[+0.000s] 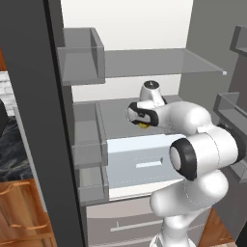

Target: Retrieve a lemon from the fridge and place it on the cutting board with the fish.

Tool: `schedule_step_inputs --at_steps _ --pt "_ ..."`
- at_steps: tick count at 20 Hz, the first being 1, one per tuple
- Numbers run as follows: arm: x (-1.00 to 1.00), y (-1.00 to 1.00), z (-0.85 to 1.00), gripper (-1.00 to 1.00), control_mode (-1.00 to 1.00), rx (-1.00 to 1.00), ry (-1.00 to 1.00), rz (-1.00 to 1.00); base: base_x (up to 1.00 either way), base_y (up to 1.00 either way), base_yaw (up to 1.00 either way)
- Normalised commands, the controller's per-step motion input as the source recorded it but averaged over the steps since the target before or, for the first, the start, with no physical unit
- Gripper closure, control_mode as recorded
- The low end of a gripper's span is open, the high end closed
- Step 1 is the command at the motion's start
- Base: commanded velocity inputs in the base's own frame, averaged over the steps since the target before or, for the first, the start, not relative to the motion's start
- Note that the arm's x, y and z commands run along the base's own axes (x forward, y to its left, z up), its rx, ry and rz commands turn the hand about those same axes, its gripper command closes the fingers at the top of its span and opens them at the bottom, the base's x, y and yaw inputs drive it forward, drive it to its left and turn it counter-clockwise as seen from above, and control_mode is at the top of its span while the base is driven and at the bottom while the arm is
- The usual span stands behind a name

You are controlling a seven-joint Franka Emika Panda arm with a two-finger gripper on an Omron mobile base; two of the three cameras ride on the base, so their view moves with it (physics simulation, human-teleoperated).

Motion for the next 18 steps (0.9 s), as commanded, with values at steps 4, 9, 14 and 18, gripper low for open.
schedule_step_inputs --at_steps 4,9,14,18 --pt "0.02 -0.01 -0.32 -1.00 -1.00 0.00 0.04 0.00 0.00 0.00 0.00" --pt "0.00 0.00 -0.33 1.00 -1.00 0.00 0.08 0.00 0.00 0.00 0.00" --pt "-0.02 0.00 -0.23 1.00 -1.00 0.00 0.06 0.00 0.00 0.00 0.00" --pt "-0.60 0.00 0.00 1.00 -1.00 0.00 -0.03 -0.01 0.00 0.00 0.00"
